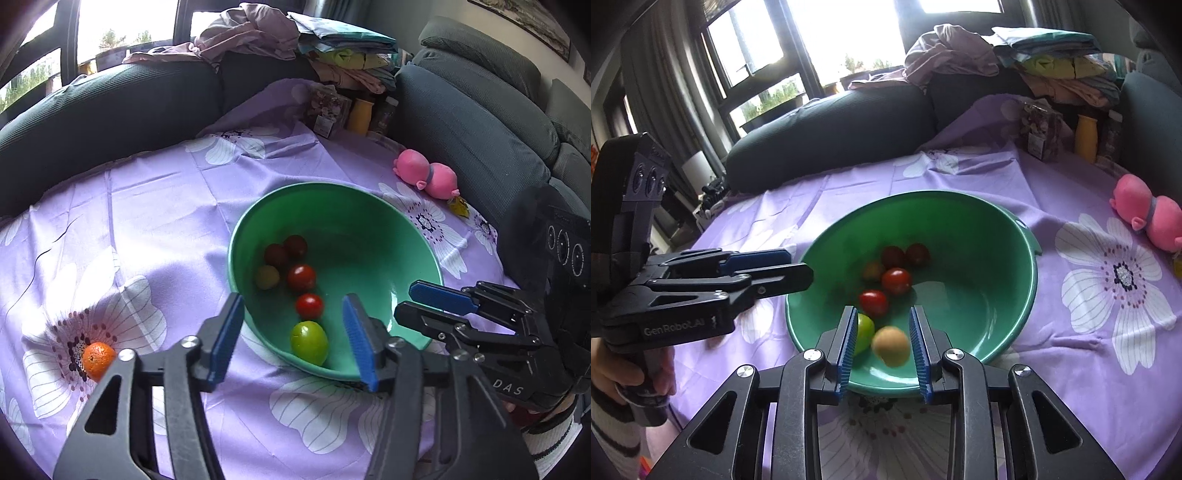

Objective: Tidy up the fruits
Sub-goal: 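Move both grippers back toward the two oranges on the cloth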

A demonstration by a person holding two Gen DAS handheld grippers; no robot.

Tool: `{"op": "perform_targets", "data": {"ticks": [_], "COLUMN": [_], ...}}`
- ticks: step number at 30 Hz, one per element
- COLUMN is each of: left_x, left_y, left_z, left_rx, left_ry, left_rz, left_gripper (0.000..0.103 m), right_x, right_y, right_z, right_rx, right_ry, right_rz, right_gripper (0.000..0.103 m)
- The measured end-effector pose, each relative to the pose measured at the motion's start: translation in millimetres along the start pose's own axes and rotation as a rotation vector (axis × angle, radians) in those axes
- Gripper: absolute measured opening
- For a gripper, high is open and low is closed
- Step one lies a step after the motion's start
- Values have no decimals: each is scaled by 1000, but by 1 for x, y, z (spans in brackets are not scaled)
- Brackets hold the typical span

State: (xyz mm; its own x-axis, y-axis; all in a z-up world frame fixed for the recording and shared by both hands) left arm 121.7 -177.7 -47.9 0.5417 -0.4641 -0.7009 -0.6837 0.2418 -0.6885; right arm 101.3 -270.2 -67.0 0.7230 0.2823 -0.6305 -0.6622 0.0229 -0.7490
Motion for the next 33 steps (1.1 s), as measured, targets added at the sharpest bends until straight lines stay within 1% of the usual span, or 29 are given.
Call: {"op": "perform_targets", "data": {"ticks": [1, 2, 4, 7, 10, 15, 18, 21, 27, 32, 33], "left_x": [-4, -8, -18, -30, -44, -72, -89, -106, -128, -135, -135], "left_y": [0, 1, 6, 20, 42, 87, 112, 132, 154, 164, 165], "left_z": [5, 10, 21, 38, 57, 91, 105, 116, 131, 132, 132], "left_rx": [-13, -28, -56, -101, -157, -282, -334, -371, -438, -444, -446], "left_ry": [-5, -14, -35, -59, -97, -146, -171, -188, -219, -213, -210], "left_rz": [-6, -9, -21, -21, -15, -9, -3, -6, -25, -28, -28], "left_gripper": [64, 69, 75, 78, 81, 81, 81, 81, 81, 81, 81], "right_x": [0, 0, -2, -8, -15, -25, -29, -32, -31, -25, -24], "right_y": [1, 1, 2, 2, 1, 6, 11, 19, 32, 43, 47], "right_z": [-2, -2, -3, 0, 5, 18, 31, 49, 82, 106, 111], "right_rx": [6, 10, 16, 25, 25, 3, -31, -81, -151, -192, -202], "right_ry": [2, 4, 1, -21, -43, -72, -98, -127, -172, -202, -210], "right_rz": [3, 4, 4, -7, -18, -18, -9, 4, 38, 74, 84], "right_gripper": [30, 30, 30, 30, 30, 30, 30, 30, 31, 31, 33]}}
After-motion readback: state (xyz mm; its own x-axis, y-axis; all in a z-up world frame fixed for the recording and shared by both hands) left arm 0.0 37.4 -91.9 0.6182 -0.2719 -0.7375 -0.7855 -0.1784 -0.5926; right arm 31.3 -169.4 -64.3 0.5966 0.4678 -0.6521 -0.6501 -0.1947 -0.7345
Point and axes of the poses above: each gripper's, at about its wrist camera, not at the fingertips, and x roughly the way its jaws point, z to its left, y to its underside, the point moved 10 cm from there along x, roughly the way its jaws point, and after that the axes turned 2 degrees about -z, right-handed, at the moved point
